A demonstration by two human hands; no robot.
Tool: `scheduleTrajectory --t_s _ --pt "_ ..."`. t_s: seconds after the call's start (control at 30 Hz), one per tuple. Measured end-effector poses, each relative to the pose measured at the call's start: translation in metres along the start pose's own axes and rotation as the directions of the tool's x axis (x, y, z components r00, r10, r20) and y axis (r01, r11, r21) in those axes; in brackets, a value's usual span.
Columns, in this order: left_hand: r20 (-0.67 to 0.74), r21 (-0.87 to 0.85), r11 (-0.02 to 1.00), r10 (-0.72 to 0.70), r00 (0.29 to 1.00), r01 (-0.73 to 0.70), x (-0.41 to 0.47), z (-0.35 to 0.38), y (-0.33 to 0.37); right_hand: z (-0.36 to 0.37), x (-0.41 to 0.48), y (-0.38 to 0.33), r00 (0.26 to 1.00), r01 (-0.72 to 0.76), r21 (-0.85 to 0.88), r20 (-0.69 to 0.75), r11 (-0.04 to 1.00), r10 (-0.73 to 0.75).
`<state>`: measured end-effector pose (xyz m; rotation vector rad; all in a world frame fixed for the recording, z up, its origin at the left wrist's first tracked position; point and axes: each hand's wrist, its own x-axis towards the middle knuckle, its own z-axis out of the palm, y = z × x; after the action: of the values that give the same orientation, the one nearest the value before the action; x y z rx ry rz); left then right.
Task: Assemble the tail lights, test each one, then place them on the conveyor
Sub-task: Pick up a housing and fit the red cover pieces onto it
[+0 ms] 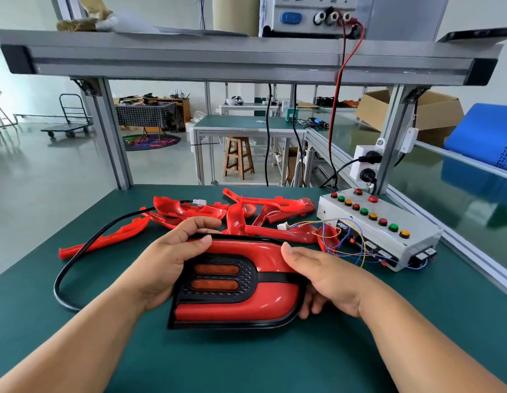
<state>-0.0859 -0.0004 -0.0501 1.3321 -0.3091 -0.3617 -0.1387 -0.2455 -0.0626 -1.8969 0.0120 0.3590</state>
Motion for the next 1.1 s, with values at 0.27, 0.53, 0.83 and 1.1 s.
scheduleTrajectory --t_s 0.27,0.53,0.83,1.1 --pt "0.005 -0.027 0.999 0.027 1.0 -0.027 -0.0014 0.0017 -0.0003 0.0024 0.0024 0.0012 0.998 0.01 0.015 -0.055 1.0 -0.009" --pt "-0.039 -0.082 0.994 0.065 0.997 -0.068 0.0005 0.0045 -0.0031 0.0035 0.0048 0.0037 0.993 0.052 0.011 -0.109 0.999 -0.05" --pt "-0.055 -0.124 0.991 0.044 0.997 -0.051 0.0032 0.0039 -0.0034 0.0035 0.0038 0.0029 0.993 0.068 0.016 -0.096 0.998 -0.066" --pt "-0.061 -0.117 0.992 0.039 0.997 -0.046 0.0053 0.002 -0.0048 0.0037 0.0051 0.003 0.989 0.084 0.001 -0.118 0.996 -0.084"
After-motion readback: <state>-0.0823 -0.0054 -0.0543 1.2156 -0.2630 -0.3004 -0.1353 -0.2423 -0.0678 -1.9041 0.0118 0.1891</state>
